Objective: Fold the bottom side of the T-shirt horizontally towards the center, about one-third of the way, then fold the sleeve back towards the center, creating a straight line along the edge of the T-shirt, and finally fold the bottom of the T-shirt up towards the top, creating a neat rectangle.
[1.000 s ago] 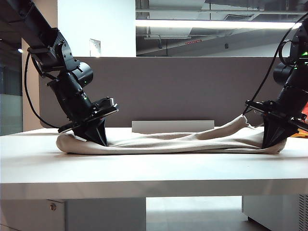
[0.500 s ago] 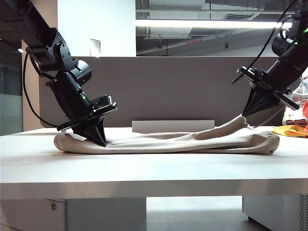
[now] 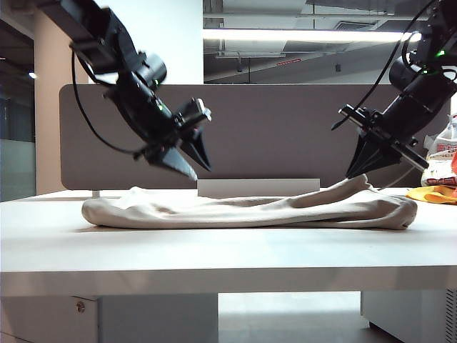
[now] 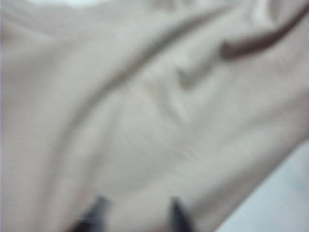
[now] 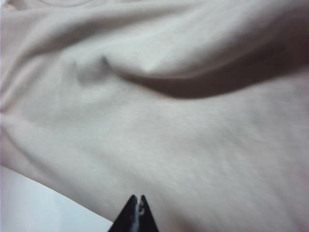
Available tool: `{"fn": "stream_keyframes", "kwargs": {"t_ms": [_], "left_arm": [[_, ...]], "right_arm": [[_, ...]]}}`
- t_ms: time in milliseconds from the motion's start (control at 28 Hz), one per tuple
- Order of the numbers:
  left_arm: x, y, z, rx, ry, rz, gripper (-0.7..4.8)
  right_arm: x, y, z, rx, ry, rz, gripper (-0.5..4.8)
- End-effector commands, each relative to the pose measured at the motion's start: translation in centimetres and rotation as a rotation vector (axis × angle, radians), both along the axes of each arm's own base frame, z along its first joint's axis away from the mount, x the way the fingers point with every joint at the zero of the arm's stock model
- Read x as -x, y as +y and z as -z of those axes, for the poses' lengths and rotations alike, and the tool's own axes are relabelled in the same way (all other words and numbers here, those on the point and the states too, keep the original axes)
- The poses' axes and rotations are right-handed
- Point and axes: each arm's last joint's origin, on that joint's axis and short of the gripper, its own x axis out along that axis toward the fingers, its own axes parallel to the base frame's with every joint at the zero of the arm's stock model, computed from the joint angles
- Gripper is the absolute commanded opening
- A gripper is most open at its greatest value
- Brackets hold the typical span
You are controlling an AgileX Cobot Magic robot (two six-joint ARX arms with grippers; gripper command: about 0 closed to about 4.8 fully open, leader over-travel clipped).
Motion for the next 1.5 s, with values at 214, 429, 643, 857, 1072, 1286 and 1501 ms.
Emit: {"fn": "stream_keyframes", "kwargs": {"t_ms": [214,429,643,857,1072,1286,1501], "left_arm": [[2.3,3.9,-8.9,-0.12,-0.254,-0.191,0.16],[5.6,6.2,-14.4,-0.148,-0.363,-0.264,0.16],[8.8,8.2,-16.6,-0.185,-0.408,-0.318,0.15],[12.3,9.4,-16.0,-0.195,-0.399,-0.337,0.16],[16.8,10.3,-13.5,-0.152,-0.4,-0.368,0.16],[22.1,11.1,-10.6,-0.098,-0.406,-0.393,0.16],[27.4,12.0,-6.6,-0.043,-0.42,-0.44,0.16]], "right_arm": [[1.4,-0.7,-5.0,0.082,-0.167,0.012,-0.04],[3.6,-0.7,-9.5,0.093,-0.284,0.008,-0.04],[6.3,-0.8,-13.7,0.103,-0.378,0.02,-0.04],[9.6,-0.8,-15.1,0.149,-0.413,0.027,-0.04],[13.4,-0.9,-13.6,0.151,-0.457,0.037,-0.04],[18.0,-0.9,-10.4,0.166,-0.516,0.062,-0.04],[22.8,-1.0,-5.6,0.13,-0.554,0.121,-0.04]]}}
